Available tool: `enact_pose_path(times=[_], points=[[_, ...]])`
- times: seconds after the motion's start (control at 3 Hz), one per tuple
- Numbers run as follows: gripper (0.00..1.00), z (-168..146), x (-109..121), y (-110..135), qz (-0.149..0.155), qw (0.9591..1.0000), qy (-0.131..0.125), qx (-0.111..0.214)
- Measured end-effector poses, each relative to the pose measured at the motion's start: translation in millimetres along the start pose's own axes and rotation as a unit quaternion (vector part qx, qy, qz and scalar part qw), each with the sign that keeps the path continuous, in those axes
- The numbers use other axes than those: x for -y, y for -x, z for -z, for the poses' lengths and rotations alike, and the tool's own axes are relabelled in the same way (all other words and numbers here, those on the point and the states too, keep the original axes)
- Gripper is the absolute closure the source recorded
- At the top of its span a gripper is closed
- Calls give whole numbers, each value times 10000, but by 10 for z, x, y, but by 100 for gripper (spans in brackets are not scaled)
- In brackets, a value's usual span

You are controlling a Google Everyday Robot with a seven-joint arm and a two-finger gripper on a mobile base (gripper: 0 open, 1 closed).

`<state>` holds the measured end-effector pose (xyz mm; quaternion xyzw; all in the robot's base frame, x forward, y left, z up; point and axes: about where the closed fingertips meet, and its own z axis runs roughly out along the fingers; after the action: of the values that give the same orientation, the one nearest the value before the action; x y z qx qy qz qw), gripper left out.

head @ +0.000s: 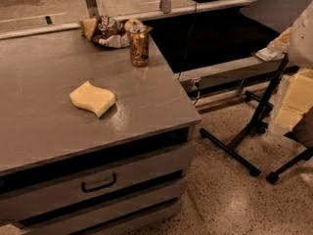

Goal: Pick sponge

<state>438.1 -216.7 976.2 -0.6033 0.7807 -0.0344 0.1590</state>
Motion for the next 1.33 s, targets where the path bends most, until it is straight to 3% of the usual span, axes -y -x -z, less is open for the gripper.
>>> enact_pose_path(times=[0.33, 0.67, 1.0, 1.33], points=[[0, 0, 0, 0, 0, 10000, -1, 0], [0, -52, -17, 268, 256, 9996, 49, 140], [0, -205, -93, 794, 673, 9971, 185, 315], [0, -480, -198, 1518, 1149, 9914, 406, 484]])
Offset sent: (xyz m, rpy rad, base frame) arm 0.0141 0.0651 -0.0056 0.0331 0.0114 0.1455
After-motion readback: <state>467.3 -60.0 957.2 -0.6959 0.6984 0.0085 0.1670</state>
